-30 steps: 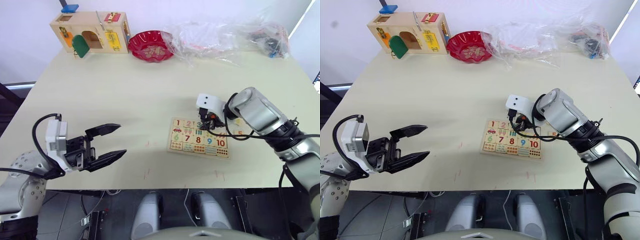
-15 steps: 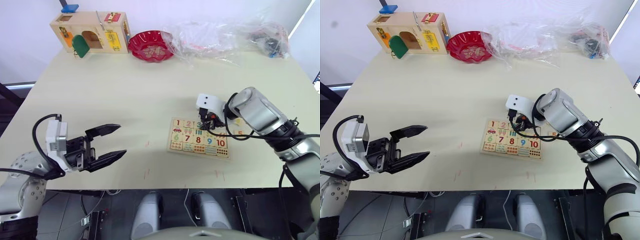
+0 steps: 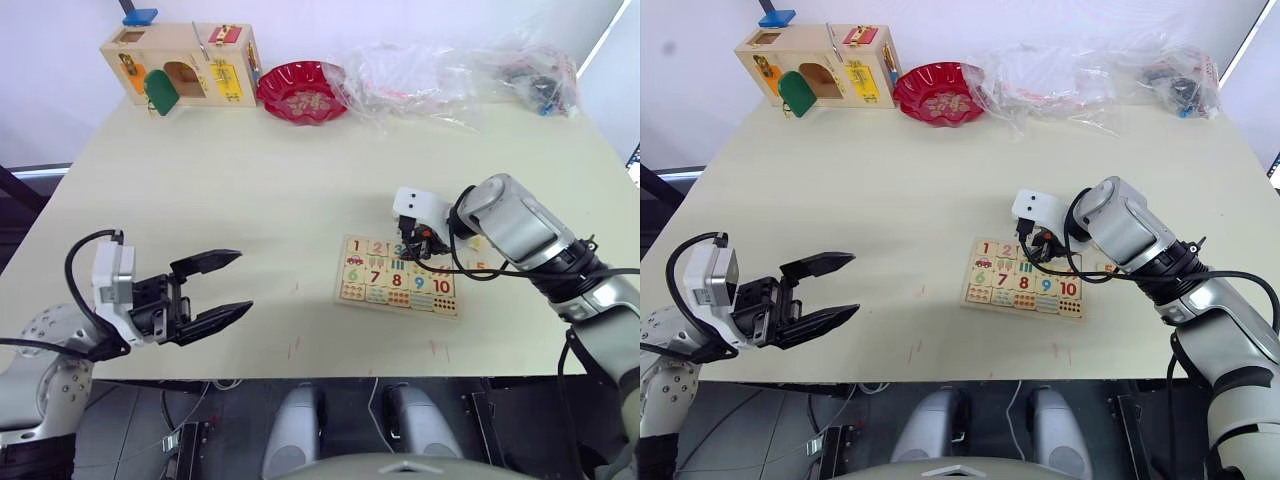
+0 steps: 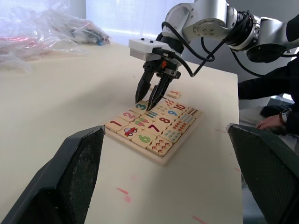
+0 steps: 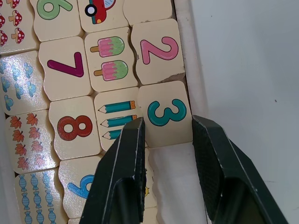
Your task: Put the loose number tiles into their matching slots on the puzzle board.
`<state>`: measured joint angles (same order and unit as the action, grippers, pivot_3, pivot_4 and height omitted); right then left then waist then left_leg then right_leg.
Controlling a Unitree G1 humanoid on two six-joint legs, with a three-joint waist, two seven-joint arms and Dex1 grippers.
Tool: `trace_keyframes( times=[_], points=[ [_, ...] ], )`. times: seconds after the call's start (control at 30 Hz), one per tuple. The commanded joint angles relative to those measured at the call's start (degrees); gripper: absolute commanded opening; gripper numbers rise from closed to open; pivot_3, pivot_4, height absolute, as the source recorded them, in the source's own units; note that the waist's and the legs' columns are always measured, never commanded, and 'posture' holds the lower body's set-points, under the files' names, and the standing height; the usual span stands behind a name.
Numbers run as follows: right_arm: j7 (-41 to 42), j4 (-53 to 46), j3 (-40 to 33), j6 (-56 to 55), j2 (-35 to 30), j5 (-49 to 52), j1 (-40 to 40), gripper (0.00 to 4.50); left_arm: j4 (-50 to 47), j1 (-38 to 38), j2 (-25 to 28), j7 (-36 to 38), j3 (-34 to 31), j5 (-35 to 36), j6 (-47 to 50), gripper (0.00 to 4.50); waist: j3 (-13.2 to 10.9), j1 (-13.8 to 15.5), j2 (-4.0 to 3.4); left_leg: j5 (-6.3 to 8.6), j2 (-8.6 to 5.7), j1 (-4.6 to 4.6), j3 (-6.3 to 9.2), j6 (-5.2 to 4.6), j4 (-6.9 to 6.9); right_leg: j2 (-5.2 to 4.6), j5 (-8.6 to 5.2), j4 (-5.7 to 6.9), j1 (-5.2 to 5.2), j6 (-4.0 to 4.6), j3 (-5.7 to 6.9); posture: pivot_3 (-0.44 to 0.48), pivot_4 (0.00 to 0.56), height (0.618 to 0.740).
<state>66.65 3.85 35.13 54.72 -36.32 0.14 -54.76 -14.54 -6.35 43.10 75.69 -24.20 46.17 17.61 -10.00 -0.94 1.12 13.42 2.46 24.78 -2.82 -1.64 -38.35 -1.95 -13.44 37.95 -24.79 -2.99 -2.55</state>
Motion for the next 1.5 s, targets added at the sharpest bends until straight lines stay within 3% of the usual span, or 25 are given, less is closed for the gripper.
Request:
trace_keyframes(
  times=[0.03,0.4,0.43,0.5,0.6,0.63,0.77,1.07,1.2,1.33,1.37,1.4,1.43,1.5],
  points=[
    [0.8,-0.1,-0.2,-0.2,-0.5,-0.2,-0.9,0.92,-1.7,0.1,0.0,-0.3,-0.6,0.0,-1.1,4.50,0.0,0.0,0.00,0.00,0.00,0.00,0.00,0.00,0.00,0.00,0.00,0.00,0.00,0.00,0.00,0.000,0.150,0.740],
    [1.5,0.7,0.0,-0.4,-0.4,-0.4,-1.4,0.92,-1.6,0.2,0.2,-0.5,-0.4,0.0,-1.3,4.50,0.0,0.0,0.00,0.00,-0.01,-0.01,0.00,0.00,0.00,0.00,-0.01,0.00,0.02,0.01,0.01,0.000,0.150,0.740],
    [1.6,0.7,-0.1,-0.3,-0.4,-0.4,-1.4,1.98,-1.6,0.2,0.2,-0.5,-0.4,0.0,-1.3,4.50,0.0,0.0,0.00,0.00,-0.01,-0.01,0.00,0.00,0.00,-0.01,-0.01,0.00,0.02,0.01,0.01,0.000,0.150,0.740],
    [1.6,0.8,-0.1,-0.4,-0.3,-0.5,-1.4,2.65,-1.6,0.2,0.2,-0.5,-0.4,0.0,-1.3,4.50,0.0,0.0,0.00,0.00,-0.01,-0.01,0.00,0.00,0.00,-0.01,0.00,-0.01,0.02,0.01,0.01,0.000,0.150,0.740],
    [1.3,0.7,-0.3,-0.2,0.0,-0.5,-1.2,4.25,-1.6,0.1,0.2,-0.6,-0.5,0.0,-1.4,4.50,0.0,0.0,0.00,0.00,-0.01,-0.02,0.00,0.00,0.00,0.00,0.00,0.00,0.03,0.00,0.01,0.000,0.150,0.740],
    [1.3,0.6,-0.4,-0.1,0.0,-0.5,-1.2,4.48,-1.6,0.1,0.2,-0.6,-0.5,0.0,-1.4,4.50,0.0,0.0,0.00,0.00,-0.01,-0.02,0.00,0.00,0.00,0.00,0.00,0.00,0.03,0.00,0.01,0.000,0.150,0.740],
    [1.6,-0.1,-1.0,-0.5,-0.5,-0.3,-1.1,4.48,-1.6,0.1,0.1,-0.6,-0.5,-0.1,-1.4,4.50,0.0,0.0,0.00,0.00,-0.01,-0.02,0.01,0.00,0.00,0.00,0.00,0.00,0.03,0.00,0.01,0.000,0.150,0.740],
    [1.3,-1.0,-10.7,-2.6,-1.1,6.3,1.5,4.48,-1.9,-0.3,-0.1,-1.1,-0.7,0.1,-1.5,4.50,0.0,0.0,0.03,0.00,-0.01,-0.03,0.03,0.00,0.00,0.00,0.00,-0.01,0.05,0.00,0.02,0.000,0.150,0.740],
    [-0.9,1.9,-12.0,-4.5,0.2,6.3,2.2,2.80,-1.7,0.0,-0.1,-1.1,-0.6,0.1,-1.5,4.50,0.0,0.0,0.03,0.00,-0.02,-0.03,0.01,0.00,-0.02,-0.01,0.00,0.00,0.06,0.01,0.01,0.000,0.150,0.740],
    [-2.0,3.6,-11.5,-5.9,0.9,5.7,2.7,1.70,-1.3,0.4,0.0,-1.0,-0.4,-0.1,-1.5,4.50,0.0,0.0,0.03,0.00,-0.01,-0.03,0.01,0.00,-0.01,0.00,0.01,0.00,0.06,0.00,0.01,0.000,0.150,0.740],
    [-2.3,4.0,-11.3,-6.3,1.0,5.4,2.8,1.00,-1.3,0.6,0.1,-1.0,-0.3,-0.1,-1.5,4.50,0.0,0.0,0.03,0.00,-0.01,-0.03,0.02,0.00,-0.01,0.00,0.01,0.00,0.06,-0.01,0.02,0.000,0.150,0.740],
    [-2.6,4.4,-11.3,-6.7,1.2,5.3,2.8,0.79,-1.3,0.7,0.1,-1.1,-0.2,-0.1,-1.5,4.50,0.0,0.0,0.03,0.00,-0.01,-0.02,0.01,0.00,-0.01,0.00,0.01,0.00,0.06,-0.01,0.02,0.000,0.150,0.740],
    [-2.8,4.7,-11.2,-6.9,1.3,5.2,2.8,0.24,-1.3,0.7,0.1,-1.1,-0.2,-0.1,-1.4,4.50,0.0,0.0,0.03,0.00,-0.01,-0.02,0.01,0.00,-0.01,0.00,0.01,0.00,0.06,-0.01,0.02,0.000,0.150,0.740],
    [-3.1,5.2,-11.3,-7.3,1.7,5.1,2.7,0.04,-1.5,0.7,-0.1,-1.1,-0.2,-0.2,-1.3,4.50,0.0,0.0,0.03,0.00,-0.02,-0.03,0.01,0.00,-0.01,0.00,0.01,0.00,0.06,-0.01,0.01,0.000,0.150,0.740]
  ],
)
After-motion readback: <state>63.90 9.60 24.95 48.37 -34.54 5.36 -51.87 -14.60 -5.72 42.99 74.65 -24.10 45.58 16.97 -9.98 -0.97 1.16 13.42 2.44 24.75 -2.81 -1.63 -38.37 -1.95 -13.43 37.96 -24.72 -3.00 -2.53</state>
